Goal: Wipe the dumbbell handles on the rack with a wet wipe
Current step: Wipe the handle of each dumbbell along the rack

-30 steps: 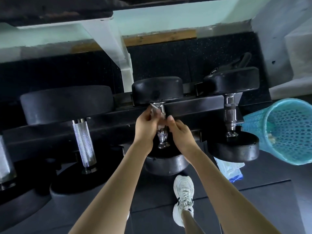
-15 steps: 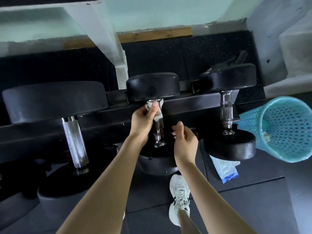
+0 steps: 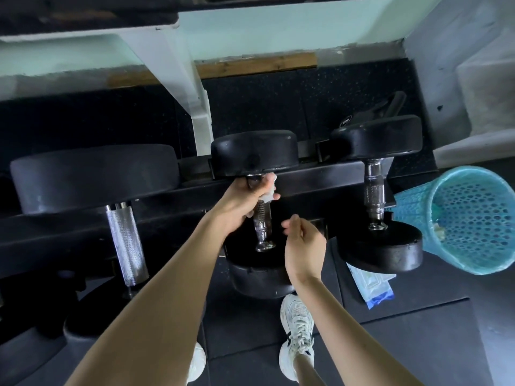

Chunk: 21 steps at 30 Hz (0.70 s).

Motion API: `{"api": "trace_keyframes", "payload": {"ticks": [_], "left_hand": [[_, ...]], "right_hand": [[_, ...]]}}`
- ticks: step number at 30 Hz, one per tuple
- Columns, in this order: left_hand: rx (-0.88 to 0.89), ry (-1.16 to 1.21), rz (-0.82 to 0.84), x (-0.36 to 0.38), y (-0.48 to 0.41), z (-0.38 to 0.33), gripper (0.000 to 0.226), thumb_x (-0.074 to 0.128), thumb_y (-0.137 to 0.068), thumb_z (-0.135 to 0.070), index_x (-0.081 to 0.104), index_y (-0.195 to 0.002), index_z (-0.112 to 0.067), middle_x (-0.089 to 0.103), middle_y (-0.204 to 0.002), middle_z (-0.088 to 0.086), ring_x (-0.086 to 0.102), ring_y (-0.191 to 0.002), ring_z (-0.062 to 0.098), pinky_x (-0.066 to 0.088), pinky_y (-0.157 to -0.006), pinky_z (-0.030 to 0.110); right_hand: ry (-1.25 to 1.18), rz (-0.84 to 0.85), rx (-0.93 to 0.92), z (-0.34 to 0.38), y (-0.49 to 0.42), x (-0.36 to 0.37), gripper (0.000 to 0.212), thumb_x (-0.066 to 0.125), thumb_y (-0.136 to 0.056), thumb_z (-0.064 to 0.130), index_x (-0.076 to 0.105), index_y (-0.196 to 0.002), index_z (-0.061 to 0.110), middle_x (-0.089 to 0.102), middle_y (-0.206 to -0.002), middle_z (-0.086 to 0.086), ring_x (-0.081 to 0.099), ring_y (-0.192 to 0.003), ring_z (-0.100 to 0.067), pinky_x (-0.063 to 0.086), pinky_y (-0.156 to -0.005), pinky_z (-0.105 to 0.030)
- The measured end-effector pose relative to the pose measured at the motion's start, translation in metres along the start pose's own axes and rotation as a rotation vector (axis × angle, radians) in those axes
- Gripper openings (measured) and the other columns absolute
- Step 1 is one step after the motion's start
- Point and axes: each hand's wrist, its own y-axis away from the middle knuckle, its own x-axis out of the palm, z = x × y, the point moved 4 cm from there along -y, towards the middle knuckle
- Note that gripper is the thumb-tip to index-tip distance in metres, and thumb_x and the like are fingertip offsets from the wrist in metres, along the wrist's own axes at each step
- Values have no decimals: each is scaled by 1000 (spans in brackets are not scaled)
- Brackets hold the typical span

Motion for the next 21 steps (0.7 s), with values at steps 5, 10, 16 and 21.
{"api": "trace_keyframes", "payload": {"ticks": [5, 10, 16, 21], "left_hand": [[-32, 308, -79, 12, -9, 5, 8, 68, -85, -14, 62, -81, -10, 64, -63, -11, 65, -67, 10, 53, -91, 38], [-57, 18, -432, 19, -9, 5, 26, 68, -85, -20, 61, -65, -6, 65, -51, 1, 62, -54, 15, 53, -71, 29], [-78, -217, -783, 31, -4, -2, 24, 60, -88, -29, 63, -88, -5, 70, -74, 3, 64, -72, 19, 40, -65, 24], [-91, 105, -299, 8, -10, 5, 18, 75, -79, -20, 60, -70, -16, 66, -60, -2, 66, -66, 18, 55, -82, 30]], "right_hand": [[-10, -12, 8, -4, -5, 0, 33, 45, -98, 22, 70, -78, 11, 68, -76, -2, 63, -75, -17, 46, -71, -32], [-11, 0, 20, -3, -6, -2, 33, 45, -98, 22, 69, -77, 13, 68, -73, -1, 62, -71, -17, 47, -72, -34], [-20, 14, 42, -7, -12, -6, 34, 45, -98, 23, 70, -79, 12, 68, -74, 0, 63, -72, -16, 50, -73, -36], [46, -21, -51, 3, 4, 4, 33, 45, -97, 18, 69, -78, 7, 68, -76, -3, 62, -74, -18, 44, -68, -31]]}}
